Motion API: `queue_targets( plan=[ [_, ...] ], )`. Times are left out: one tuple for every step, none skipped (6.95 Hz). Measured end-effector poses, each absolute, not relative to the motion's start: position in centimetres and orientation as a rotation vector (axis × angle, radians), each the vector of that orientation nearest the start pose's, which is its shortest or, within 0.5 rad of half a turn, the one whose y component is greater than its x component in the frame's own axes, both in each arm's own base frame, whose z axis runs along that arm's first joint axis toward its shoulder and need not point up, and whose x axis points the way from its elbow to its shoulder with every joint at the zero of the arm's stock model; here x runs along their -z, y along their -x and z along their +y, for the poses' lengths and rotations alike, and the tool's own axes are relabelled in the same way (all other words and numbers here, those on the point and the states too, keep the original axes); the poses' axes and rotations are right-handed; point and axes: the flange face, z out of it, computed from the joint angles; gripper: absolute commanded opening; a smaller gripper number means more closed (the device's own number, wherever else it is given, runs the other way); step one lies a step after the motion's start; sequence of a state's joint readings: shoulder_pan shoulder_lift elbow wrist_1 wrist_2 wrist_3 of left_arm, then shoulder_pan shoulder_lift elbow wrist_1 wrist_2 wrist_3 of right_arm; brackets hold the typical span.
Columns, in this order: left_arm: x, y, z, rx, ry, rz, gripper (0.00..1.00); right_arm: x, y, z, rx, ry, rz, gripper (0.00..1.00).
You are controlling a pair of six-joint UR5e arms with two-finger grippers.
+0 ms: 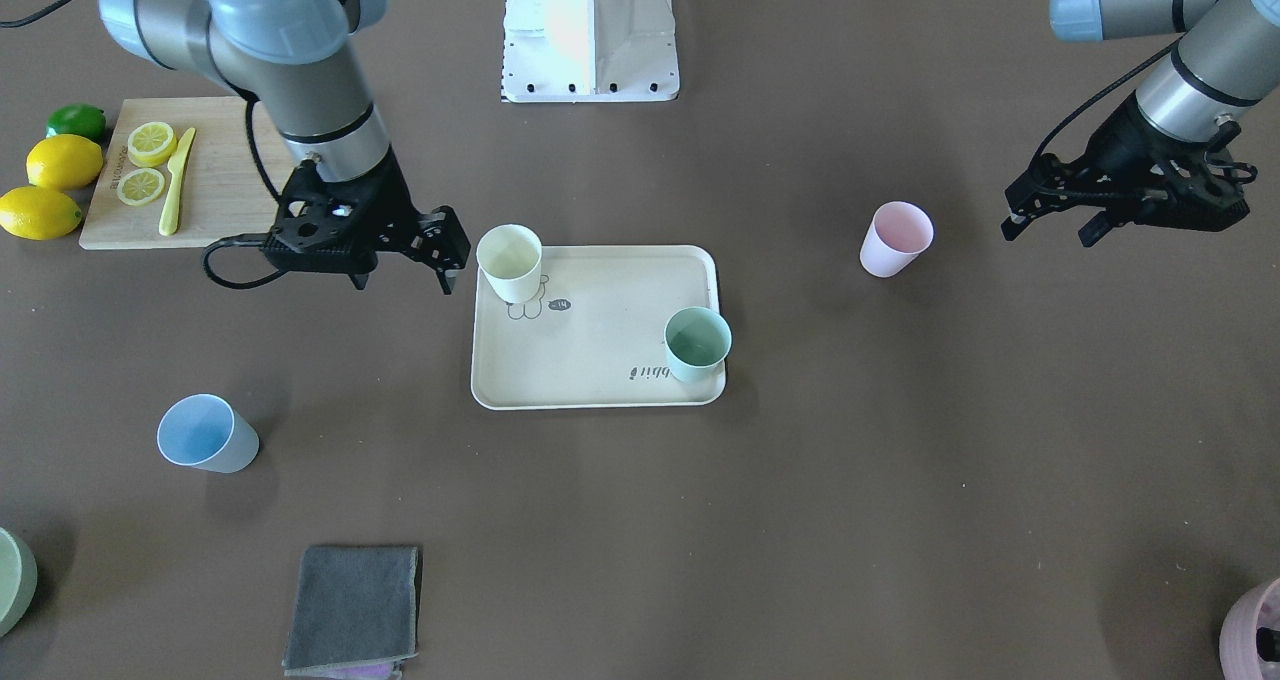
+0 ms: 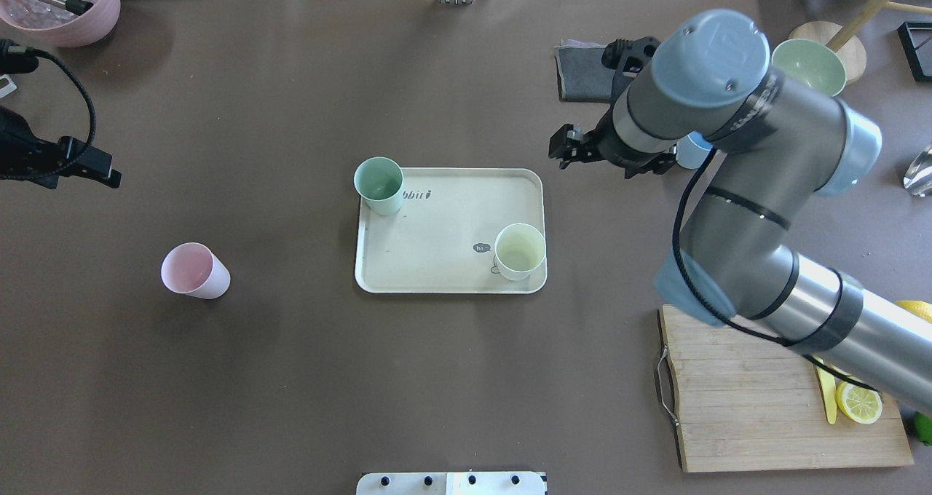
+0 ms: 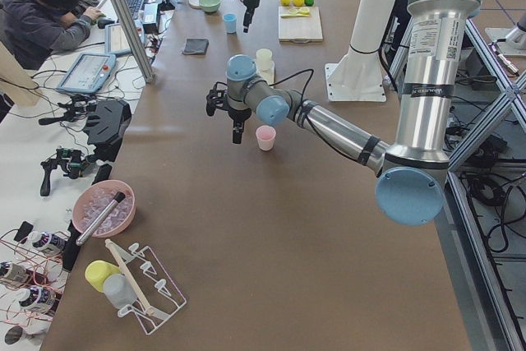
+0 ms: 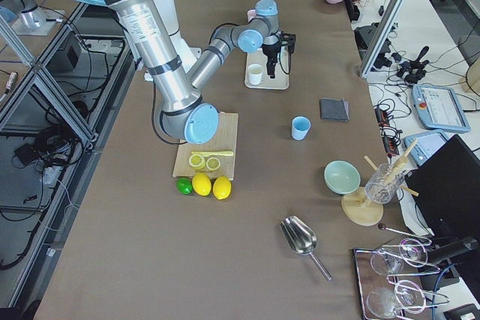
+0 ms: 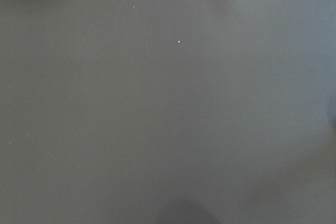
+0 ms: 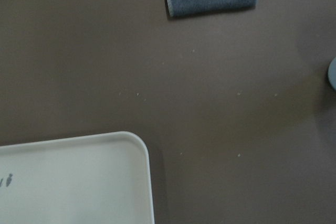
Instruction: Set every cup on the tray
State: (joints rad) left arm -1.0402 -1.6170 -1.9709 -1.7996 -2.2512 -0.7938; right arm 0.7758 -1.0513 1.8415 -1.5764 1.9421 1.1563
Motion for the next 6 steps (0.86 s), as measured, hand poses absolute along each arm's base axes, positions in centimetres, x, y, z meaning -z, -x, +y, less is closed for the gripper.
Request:
queue_targets(
  plan=[
    [-41.7, -21.3, -45.2, 0.029, -0.078, 0.912, 0.98, -26.2, 33.8, -53.4, -0.163, -0.158, -0.832, 1.0],
    [-41.8, -24.1, -43.8, 0.051, -0.063, 0.904, 0.96, -27.4, 30.4, -55.9, -0.135, -0.166, -0.827, 1.0],
    [-42.1, -26.5, -42.8, 0.065, -0.054, 0.887, 0.91, -28.6, 27.7, -57.8, -0.11, -0.175, -0.82, 1.0],
    [-43.0, -28.2, -42.3, 0.069, -0.053, 0.863, 0.86, -29.9, 25.6, -59.5, -0.086, -0.182, -0.809, 1.0],
    [-44.3, -29.4, -42.2, 0.064, -0.056, 0.845, 0.8, -31.3, 24.1, -60.6, -0.062, -0.185, -0.795, 1.0],
    [-45.3, -30.6, -41.8, 0.05, -0.057, 0.84, 0.68, -32.7, 23.1, -61.2, -0.04, -0.187, -0.781, 1.0]
  ],
)
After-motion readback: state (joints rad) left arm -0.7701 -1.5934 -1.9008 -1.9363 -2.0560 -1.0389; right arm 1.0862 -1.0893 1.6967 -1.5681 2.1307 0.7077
